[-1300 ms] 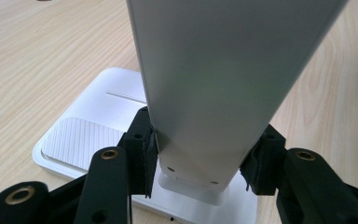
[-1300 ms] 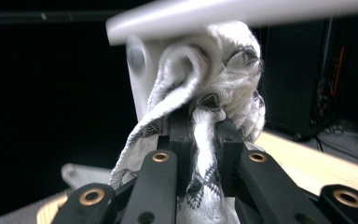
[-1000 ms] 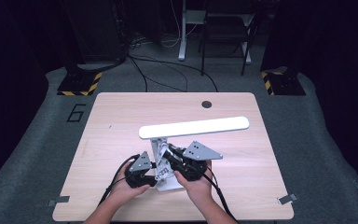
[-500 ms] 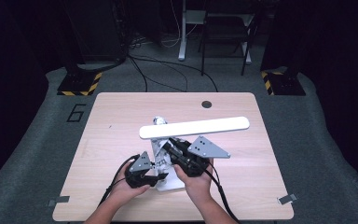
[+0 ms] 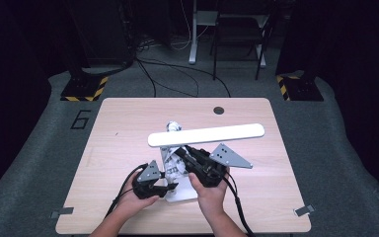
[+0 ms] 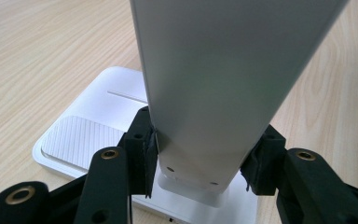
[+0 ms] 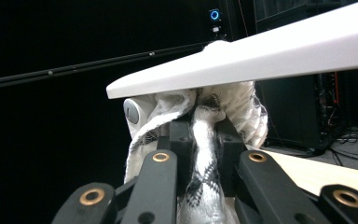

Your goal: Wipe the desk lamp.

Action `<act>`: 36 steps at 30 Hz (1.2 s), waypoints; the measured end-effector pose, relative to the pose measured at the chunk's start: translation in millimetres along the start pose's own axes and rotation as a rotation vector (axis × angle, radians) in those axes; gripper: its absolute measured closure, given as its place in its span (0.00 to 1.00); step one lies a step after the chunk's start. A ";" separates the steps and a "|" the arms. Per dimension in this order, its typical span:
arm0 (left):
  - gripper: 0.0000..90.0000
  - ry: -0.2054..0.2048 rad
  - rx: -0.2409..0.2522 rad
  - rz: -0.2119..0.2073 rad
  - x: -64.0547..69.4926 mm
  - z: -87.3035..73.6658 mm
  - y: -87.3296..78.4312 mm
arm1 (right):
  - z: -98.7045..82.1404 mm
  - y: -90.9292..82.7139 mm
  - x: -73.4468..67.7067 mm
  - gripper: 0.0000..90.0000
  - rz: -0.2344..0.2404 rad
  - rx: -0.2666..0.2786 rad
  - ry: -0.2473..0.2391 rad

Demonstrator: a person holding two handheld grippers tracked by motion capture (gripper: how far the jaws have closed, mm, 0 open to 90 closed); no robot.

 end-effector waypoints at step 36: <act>0.49 -0.024 0.069 -0.033 1.5 14.6 -10.5 | -11.1 -26.4 -14.6 0.90 -0.113 -0.040 -0.371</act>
Point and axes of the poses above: each handheld gripper's, and its own axes: y roughly forward along the jaws, z roughly out of its top, x roughly to its right, the point moved 9 cm from there along y, roughly forward along the jaws, and after that the axes turned 2 degrees about x, right-handed, at the moved point
